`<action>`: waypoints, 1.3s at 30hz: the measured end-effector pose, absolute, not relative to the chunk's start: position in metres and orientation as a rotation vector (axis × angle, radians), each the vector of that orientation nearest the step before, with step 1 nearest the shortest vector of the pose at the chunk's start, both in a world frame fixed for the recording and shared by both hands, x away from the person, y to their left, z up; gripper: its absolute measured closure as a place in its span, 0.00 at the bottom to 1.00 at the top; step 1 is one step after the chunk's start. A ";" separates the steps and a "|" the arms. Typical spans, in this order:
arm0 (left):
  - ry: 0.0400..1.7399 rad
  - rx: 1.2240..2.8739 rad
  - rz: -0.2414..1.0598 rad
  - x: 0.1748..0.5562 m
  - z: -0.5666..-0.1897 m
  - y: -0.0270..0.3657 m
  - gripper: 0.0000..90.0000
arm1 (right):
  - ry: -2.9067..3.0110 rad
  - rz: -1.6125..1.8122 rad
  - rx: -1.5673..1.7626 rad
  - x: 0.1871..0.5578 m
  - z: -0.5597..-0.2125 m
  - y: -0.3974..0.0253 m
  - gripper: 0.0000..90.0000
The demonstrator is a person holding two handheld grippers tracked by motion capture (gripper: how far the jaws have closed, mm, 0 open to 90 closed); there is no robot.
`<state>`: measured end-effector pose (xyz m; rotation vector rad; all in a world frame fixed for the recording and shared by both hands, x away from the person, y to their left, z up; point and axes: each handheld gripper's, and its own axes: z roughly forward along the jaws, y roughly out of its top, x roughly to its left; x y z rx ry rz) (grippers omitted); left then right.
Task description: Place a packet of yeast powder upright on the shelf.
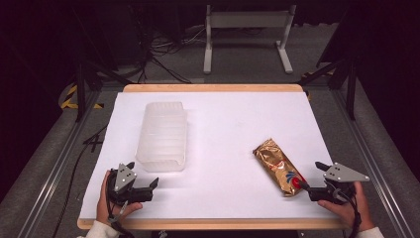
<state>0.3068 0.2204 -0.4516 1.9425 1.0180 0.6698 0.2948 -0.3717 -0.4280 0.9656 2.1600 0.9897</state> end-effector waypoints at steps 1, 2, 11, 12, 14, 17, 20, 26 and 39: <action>1.016 1.938 0.674 0.306 -0.452 0.221 0.05 | 2.164 0.986 0.961 0.296 -0.428 -0.371 0.17; 1.015 1.939 0.668 0.306 -0.452 0.221 0.05 | 2.165 0.983 0.958 0.297 -0.429 -0.371 0.17; 1.019 1.948 0.673 0.299 -0.453 0.224 0.05 | 2.192 0.998 0.928 0.303 -0.427 -0.364 0.18; 1.019 1.951 0.671 0.298 -0.453 0.224 0.05 | 2.194 0.989 0.923 0.304 -0.426 -0.363 0.18; 1.021 1.959 0.672 0.296 -0.453 0.225 0.05 | 2.191 1.013 0.920 0.307 -0.423 -0.362 0.19; 1.030 1.952 0.669 0.294 -0.453 0.225 0.05 | 2.203 1.025 0.908 0.314 -0.420 -0.359 0.19; 1.020 1.969 0.680 0.293 -0.454 0.225 0.05 | 2.220 1.031 0.907 0.322 -0.416 -0.355 0.21; 1.026 1.970 0.675 0.292 -0.455 0.226 0.05 | 2.270 1.023 0.898 0.345 -0.405 -0.345 0.21; 1.016 1.982 0.673 0.292 -0.455 0.225 0.05 | 2.457 0.932 0.855 0.404 -0.398 -0.306 0.21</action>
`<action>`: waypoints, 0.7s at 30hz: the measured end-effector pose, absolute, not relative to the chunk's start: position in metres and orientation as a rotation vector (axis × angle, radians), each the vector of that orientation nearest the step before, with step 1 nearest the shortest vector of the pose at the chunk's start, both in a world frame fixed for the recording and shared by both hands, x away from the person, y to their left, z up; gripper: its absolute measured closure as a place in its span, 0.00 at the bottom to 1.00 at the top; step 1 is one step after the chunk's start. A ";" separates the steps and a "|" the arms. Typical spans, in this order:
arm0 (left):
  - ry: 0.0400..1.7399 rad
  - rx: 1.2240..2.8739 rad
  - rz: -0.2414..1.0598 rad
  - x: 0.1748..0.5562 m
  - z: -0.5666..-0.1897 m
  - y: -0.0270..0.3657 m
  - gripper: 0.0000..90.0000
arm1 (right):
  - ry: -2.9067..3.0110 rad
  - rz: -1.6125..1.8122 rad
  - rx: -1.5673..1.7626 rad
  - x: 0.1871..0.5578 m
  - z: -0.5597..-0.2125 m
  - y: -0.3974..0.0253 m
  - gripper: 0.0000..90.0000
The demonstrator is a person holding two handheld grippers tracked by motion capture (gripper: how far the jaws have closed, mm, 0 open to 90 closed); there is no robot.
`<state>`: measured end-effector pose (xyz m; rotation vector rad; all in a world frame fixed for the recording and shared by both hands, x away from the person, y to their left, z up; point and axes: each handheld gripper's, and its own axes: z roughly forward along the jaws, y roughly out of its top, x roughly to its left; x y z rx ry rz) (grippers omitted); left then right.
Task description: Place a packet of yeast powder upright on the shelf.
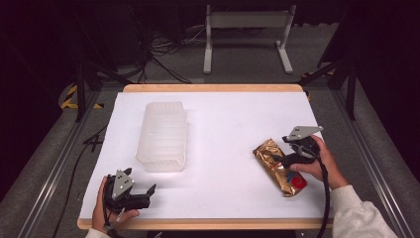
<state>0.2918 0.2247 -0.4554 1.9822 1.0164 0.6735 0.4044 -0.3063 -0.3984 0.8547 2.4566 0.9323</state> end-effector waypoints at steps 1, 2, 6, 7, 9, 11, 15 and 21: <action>1.016 1.982 0.673 0.292 -0.455 0.225 0.05 | 2.457 0.932 0.855 0.404 -0.398 -0.306 0.21; 1.014 1.981 0.672 0.292 -0.455 0.225 0.05 | 2.467 0.926 0.857 0.408 -0.399 -0.304 0.21; 1.008 1.982 0.667 0.292 -0.456 0.225 0.05 | 2.501 0.903 0.886 0.426 -0.405 -0.295 0.23; 1.008 1.983 0.669 0.291 -0.456 0.225 0.05 | 2.509 0.904 0.898 0.430 -0.405 -0.295 0.23; 1.008 1.986 0.670 0.292 -0.456 0.225 0.05 | 2.524 0.902 0.928 0.438 -0.408 -0.293 0.25; 1.006 1.989 0.665 0.292 -0.456 0.224 0.05 | 2.527 0.889 0.941 0.445 -0.412 -0.291 0.27; 1.008 1.991 0.665 0.292 -0.456 0.224 0.05 | 2.570 0.895 0.991 0.454 -0.417 -0.291 0.28; 1.005 1.997 0.674 0.291 -0.456 0.223 0.05 | 2.627 0.897 1.091 0.465 -0.425 -0.295 0.26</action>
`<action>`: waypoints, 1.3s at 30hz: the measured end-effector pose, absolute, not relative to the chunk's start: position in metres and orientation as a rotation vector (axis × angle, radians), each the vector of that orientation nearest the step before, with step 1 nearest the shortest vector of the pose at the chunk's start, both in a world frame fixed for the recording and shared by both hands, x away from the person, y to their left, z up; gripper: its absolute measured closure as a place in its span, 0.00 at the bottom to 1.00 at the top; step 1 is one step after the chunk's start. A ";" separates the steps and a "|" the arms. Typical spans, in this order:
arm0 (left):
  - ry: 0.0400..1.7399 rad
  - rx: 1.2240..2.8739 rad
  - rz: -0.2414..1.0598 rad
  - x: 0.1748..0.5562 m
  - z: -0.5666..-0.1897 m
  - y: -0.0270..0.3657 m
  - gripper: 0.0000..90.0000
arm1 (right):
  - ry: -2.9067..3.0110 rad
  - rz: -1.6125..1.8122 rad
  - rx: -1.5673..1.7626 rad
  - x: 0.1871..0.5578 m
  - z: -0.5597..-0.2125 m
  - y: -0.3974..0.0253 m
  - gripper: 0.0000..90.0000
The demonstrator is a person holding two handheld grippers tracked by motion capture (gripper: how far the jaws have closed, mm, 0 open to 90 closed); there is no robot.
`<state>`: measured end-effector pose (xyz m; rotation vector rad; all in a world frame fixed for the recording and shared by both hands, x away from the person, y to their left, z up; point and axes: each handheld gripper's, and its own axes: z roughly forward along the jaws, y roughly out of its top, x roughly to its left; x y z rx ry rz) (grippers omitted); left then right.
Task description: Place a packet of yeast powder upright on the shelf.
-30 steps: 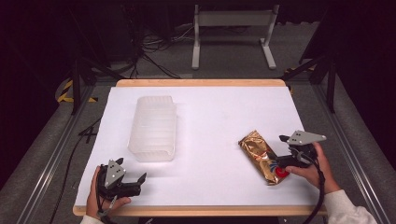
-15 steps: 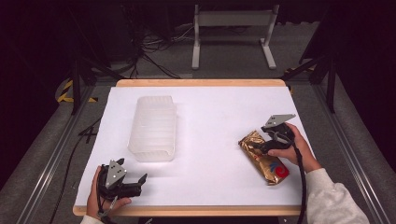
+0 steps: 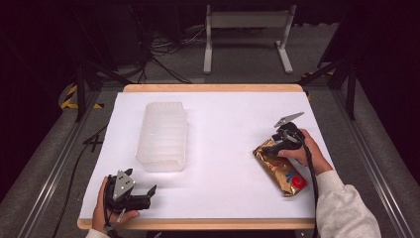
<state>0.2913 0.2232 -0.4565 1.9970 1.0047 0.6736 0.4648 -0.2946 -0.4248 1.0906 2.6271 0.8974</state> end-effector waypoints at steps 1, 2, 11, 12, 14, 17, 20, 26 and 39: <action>1.006 2.000 0.671 0.291 -0.457 0.223 0.05 | 2.631 0.906 1.105 0.466 -0.426 -0.295 0.26; 1.005 2.000 0.670 0.291 -0.457 0.223 0.05 | 2.636 0.915 1.107 0.467 -0.426 -0.296 0.26; 0.994 2.012 0.673 0.291 -0.457 0.223 0.05 | 2.629 0.833 1.067 0.463 -0.422 -0.291 0.58; 0.993 2.013 0.673 0.291 -0.457 0.223 0.05 | 2.636 0.827 1.064 0.462 -0.422 -0.290 0.61; 0.991 2.013 0.672 0.291 -0.457 0.223 0.05 | 2.657 0.825 1.052 0.461 -0.420 -0.290 0.70; 0.992 2.014 0.671 0.291 -0.457 0.223 0.05 | 2.676 0.871 1.075 0.460 -0.421 -0.293 0.84; 0.993 2.014 0.671 0.291 -0.457 0.223 0.05 | 2.669 0.926 1.091 0.460 -0.419 -0.298 0.94; 0.995 2.016 0.669 0.291 -0.457 0.222 0.05 | 2.648 1.014 1.077 0.454 -0.411 -0.305 1.00; 0.993 2.029 0.664 0.292 -0.458 0.221 0.05 | 2.714 0.862 1.119 0.451 -0.417 -0.292 0.24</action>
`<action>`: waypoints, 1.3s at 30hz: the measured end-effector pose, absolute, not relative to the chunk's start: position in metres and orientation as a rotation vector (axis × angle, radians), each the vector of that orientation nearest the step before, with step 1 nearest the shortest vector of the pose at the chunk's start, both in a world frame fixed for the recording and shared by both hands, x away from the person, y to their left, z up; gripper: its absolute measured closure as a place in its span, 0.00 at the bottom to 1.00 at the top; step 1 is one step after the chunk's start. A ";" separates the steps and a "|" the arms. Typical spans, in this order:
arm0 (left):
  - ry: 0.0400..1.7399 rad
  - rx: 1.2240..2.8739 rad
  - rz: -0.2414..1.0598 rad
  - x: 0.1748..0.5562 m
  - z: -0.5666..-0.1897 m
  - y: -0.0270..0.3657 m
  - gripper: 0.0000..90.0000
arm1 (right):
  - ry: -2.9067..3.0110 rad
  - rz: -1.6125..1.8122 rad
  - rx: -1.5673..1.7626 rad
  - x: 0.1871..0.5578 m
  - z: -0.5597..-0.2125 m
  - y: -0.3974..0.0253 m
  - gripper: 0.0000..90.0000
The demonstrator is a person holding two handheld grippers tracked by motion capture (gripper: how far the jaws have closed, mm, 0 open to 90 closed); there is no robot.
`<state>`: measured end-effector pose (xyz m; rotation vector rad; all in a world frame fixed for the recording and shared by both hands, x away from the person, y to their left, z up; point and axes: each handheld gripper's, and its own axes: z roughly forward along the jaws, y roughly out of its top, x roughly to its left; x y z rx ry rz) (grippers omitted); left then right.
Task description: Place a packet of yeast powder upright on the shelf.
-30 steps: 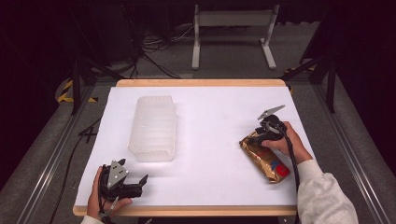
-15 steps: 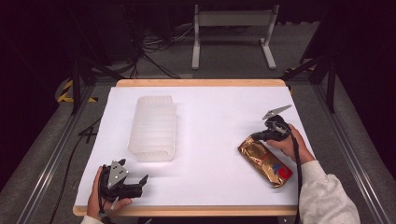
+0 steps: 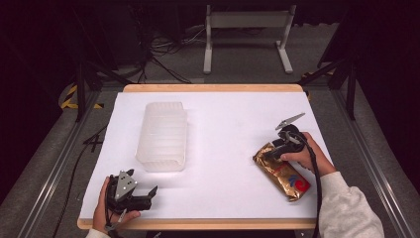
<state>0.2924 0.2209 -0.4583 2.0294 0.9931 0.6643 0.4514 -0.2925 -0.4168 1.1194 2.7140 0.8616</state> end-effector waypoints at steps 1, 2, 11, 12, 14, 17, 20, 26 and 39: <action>0.994 2.029 0.662 0.293 -0.459 0.221 0.05 | 2.701 0.844 1.122 0.451 -0.417 -0.290 0.21; 0.990 2.032 0.663 0.293 -0.459 0.220 0.05 | 2.698 0.837 1.132 0.451 -0.417 -0.287 0.21; 0.993 2.040 0.654 0.293 -0.459 0.220 0.05 | 2.781 0.810 1.092 0.450 -0.417 -0.276 0.51; 0.992 2.038 0.655 0.293 -0.459 0.220 0.05 | 2.777 0.797 1.080 0.450 -0.418 -0.275 0.54; 0.992 2.035 0.651 0.293 -0.459 0.220 0.05 | 2.755 0.771 1.094 0.450 -0.417 -0.275 0.63; 0.993 2.036 0.652 0.293 -0.459 0.220 0.06 | 2.747 0.766 1.093 0.452 -0.417 -0.277 0.72; 0.993 2.039 0.651 0.293 -0.459 0.220 0.06 | 2.729 0.749 1.077 0.452 -0.417 -0.278 0.82; 0.994 2.040 0.647 0.293 -0.459 0.220 0.05 | 2.742 0.794 1.018 0.452 -0.419 -0.281 0.97; 0.992 2.035 0.651 0.292 -0.459 0.221 0.05 | 2.683 0.895 0.923 0.437 -0.390 -0.292 1.00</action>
